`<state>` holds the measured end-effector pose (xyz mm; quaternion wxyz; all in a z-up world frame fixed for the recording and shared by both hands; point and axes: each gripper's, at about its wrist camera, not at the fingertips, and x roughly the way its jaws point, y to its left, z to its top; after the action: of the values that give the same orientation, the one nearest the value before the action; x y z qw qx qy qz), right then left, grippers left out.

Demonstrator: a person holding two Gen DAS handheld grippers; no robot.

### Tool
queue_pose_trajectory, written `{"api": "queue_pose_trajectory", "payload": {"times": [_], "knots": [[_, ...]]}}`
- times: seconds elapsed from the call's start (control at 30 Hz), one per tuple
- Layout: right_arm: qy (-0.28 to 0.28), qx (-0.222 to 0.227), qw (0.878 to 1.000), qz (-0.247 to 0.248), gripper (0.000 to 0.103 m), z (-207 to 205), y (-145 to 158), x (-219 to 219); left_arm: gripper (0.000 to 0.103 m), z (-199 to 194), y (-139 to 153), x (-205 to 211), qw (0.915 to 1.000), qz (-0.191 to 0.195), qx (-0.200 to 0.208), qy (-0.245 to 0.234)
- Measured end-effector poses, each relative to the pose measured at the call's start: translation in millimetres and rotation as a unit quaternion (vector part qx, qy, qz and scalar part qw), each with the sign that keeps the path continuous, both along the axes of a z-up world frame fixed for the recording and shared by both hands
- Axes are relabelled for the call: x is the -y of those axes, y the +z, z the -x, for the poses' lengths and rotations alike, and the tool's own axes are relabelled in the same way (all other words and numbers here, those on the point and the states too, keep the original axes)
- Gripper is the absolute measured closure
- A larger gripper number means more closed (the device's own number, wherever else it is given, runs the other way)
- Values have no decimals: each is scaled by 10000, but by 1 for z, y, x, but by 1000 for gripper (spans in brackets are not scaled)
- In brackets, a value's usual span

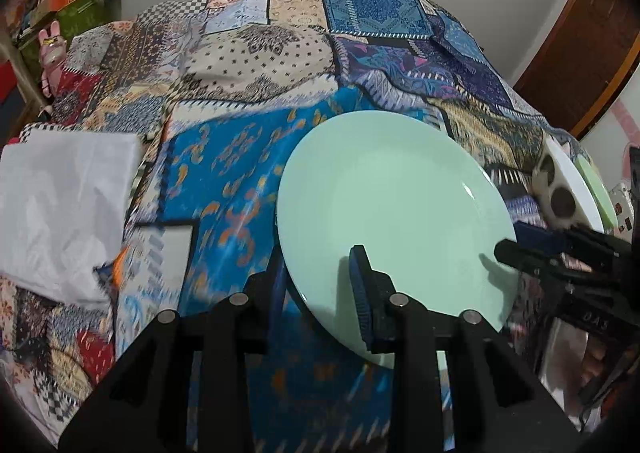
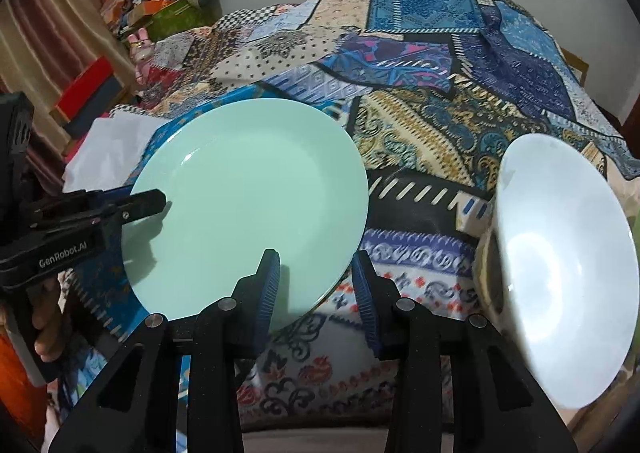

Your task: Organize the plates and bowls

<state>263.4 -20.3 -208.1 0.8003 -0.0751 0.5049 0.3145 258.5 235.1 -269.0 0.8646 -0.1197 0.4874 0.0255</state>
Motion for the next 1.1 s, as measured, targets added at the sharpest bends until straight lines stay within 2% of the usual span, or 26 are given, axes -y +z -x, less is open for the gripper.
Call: {"api": "queue_pose_trajectory", "payload": {"times": [0.2,0.53,0.67,0.87,1.1], "knots": [[422,29,9991,80,72,19,0,-3,72,32,2,-2,9999,-10,-108,20],[369,-90,9992,98,72,1,-11,-11,71,16,-7,-4,9999,79,-28,130],[397,-150,9991,12,68,-2,-14,-14,68,16,-9,-3,9999,126,46,92],[412,-54,9991,50,74,2,-10,-11,68,21,-4,2,10000,24,54,78],[372,36,9992,-104,74,14,-1,-1,68,39,12,11,9998,-67,139,94]]}}
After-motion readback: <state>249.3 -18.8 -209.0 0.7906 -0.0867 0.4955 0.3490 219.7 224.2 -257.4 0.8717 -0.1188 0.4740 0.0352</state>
